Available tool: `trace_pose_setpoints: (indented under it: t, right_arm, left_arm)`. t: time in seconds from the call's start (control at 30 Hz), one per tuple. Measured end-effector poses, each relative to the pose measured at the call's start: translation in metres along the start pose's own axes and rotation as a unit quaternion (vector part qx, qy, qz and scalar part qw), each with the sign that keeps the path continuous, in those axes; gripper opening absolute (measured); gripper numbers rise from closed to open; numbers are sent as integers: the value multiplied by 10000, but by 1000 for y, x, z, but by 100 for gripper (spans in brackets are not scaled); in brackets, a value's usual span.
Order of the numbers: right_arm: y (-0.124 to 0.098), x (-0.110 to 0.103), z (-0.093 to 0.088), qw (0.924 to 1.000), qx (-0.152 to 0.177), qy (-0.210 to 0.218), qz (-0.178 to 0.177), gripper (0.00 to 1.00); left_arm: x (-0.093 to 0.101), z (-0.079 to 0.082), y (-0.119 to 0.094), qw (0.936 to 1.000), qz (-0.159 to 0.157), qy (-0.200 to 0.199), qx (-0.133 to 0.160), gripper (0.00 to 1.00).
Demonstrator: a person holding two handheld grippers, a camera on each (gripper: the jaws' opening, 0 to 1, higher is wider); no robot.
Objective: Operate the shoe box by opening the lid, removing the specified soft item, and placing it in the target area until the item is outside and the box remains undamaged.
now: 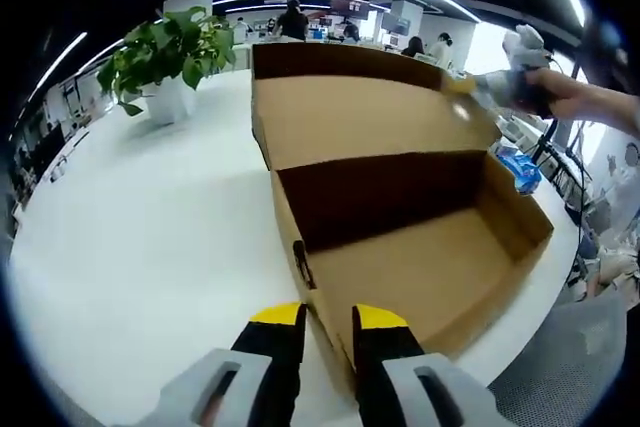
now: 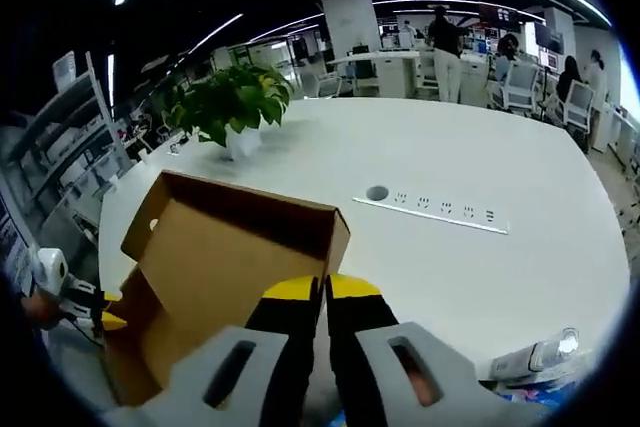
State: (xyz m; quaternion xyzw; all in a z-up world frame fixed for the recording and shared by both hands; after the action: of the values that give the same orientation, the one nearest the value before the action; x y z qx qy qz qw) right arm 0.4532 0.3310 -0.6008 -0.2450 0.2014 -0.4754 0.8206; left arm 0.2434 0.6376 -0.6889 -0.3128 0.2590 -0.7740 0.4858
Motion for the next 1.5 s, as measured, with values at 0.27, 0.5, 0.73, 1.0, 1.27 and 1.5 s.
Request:
trace_pose_setpoints:
  t: [0.27,0.5,0.73,1.0,1.27,1.5]
  right_arm:
    - [-22,-1,-4,9996,184,-226,9,2]
    - [-37,2,-7,9989,379,-258,47,2]
    - [-56,-9,-8,9978,567,-326,55,1]
    - [-80,-21,-15,9965,767,-329,97,1]
    - [-98,-31,-24,9951,925,-320,103,0]
    - [-111,-39,-34,9934,1058,-451,28,0]
  left_arm:
    - [1,0,0,10000,31,-41,10,17]
    - [4,0,0,9999,58,62,-54,17]
    - [5,-1,0,10000,58,44,-46,19]
    - [7,-4,-2,10000,44,-20,36,19]
    - [9,-8,-2,9999,-10,-84,58,19]
    - [9,-9,-4,9999,-76,-128,82,19]
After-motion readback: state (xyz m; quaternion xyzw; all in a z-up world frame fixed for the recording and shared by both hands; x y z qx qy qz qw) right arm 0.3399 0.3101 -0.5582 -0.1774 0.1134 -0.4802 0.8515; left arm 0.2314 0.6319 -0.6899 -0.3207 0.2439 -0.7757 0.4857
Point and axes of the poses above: the point that each gripper's makers call its tool centre point, and the gripper's own axes: y roughly forward along the fingers, x roughly to its right, z roughly out of its top, the point moved 6 cm from there along -y, roughly backward along the fingers, and after that the axes turned 9 degrees about -z, right-handed, at the moved point
